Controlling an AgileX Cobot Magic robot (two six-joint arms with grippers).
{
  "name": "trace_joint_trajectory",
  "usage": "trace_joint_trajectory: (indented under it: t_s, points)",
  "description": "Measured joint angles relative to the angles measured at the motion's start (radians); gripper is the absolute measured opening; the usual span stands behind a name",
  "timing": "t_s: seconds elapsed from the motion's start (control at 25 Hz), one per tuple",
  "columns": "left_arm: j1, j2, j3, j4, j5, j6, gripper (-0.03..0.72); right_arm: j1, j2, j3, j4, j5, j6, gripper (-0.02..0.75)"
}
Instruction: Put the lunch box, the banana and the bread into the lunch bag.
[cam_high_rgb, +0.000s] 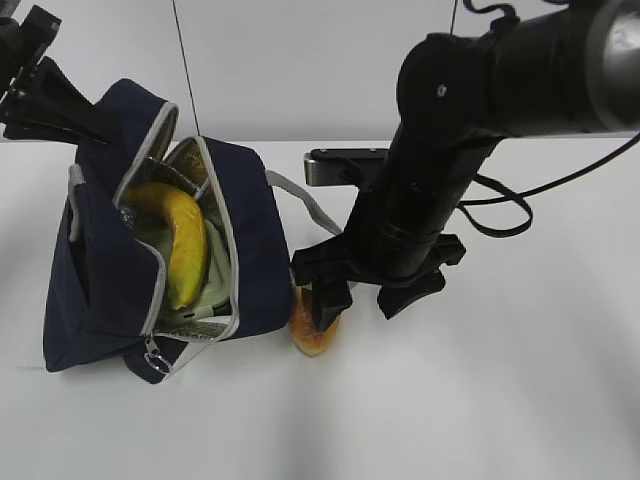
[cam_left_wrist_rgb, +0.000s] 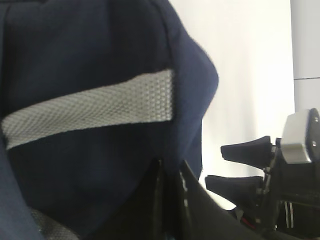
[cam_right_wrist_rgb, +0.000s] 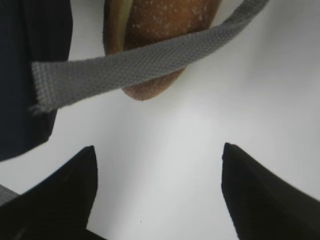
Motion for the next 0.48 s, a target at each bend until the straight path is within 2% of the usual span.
trace_joint_trajectory:
  t_s: [0.48]
  points:
    - [0.0, 0.0, 0.0, 0.0, 0.0, 0.0, -0.014, 0.0, 0.141, 0.002, 0.08, -0.295, 0.004, 0.594]
